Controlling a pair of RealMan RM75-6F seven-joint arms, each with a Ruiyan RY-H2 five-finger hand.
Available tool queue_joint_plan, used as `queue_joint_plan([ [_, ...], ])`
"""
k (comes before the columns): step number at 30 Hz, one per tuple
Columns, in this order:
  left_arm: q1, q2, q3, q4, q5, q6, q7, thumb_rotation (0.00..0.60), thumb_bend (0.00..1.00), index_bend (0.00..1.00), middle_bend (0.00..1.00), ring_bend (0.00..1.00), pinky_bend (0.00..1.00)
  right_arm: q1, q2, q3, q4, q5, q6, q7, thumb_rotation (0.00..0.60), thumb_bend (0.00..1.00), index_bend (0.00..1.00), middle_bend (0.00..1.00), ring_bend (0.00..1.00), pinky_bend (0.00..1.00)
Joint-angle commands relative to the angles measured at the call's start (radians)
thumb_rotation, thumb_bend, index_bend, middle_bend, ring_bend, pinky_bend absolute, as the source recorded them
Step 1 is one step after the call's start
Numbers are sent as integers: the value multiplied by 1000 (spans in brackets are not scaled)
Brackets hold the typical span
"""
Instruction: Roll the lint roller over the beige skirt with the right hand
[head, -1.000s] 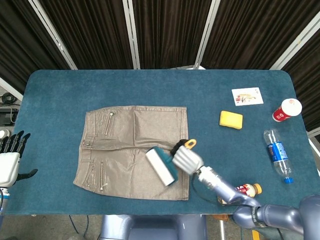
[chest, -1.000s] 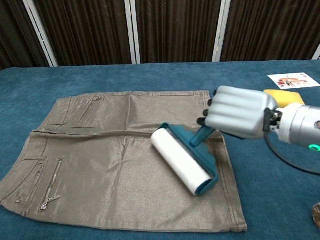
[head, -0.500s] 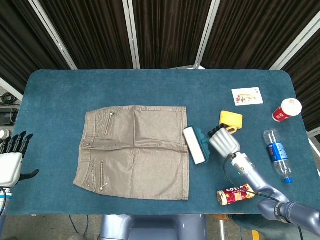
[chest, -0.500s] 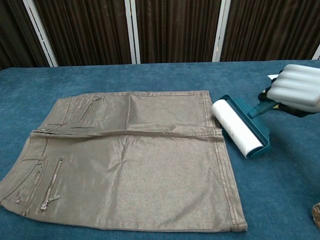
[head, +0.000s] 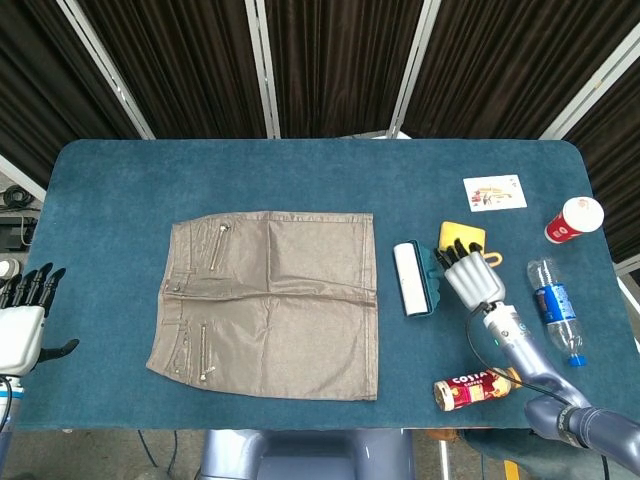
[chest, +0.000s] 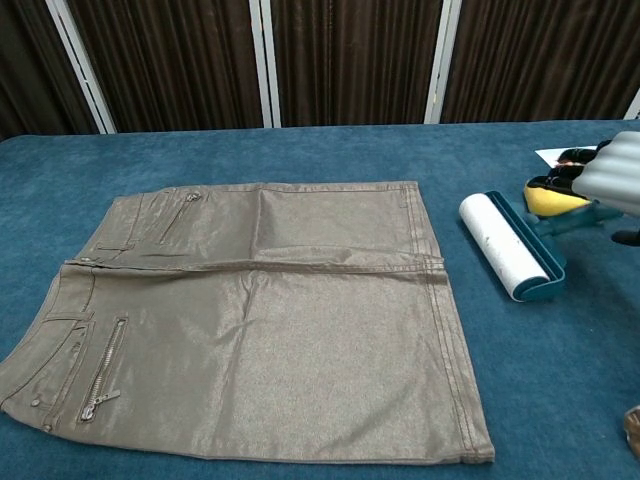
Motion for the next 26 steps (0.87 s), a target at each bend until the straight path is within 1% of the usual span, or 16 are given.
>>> queue_joint_plan([
  [1,1,2,2,-3,5,2,-3,600,0,0,0,0,0,-14,29,5,-50,12,16,-6,600,0,0,45,0,232],
  [6,7,13,5,-15,24,16,-19,600,0,0,0,0,0,-53,90,5,-134,6,85,15,600,0,0,20,0,177],
  [9,12,18,7,-16,39,29,-29,600,0,0,0,0,0,-99,141,2,-198,-17,162,80,600,0,0,6,0,146],
  [13,17,14,9,-2,67,52,-44,600,0,0,0,0,0,-186,192,-5,-264,-53,303,206,600,0,0,0,0,102],
  [15,20,10,9,4,79,64,-52,600,0,0,0,0,0,-230,212,-12,-295,-70,364,279,600,0,0,0,0,30],
  [17,23,6,10,8,96,79,-54,600,0,0,0,0,0,-273,228,-20,-323,-87,422,355,600,0,0,0,0,3],
  [21,33,7,19,2,118,99,-51,600,0,0,0,0,0,-342,247,-34,-349,-110,503,496,600,0,0,0,0,0],
  [26,43,13,28,-4,134,111,-56,600,0,0,0,0,0,-409,251,-48,-338,-117,564,602,600,0,0,0,0,0],
])
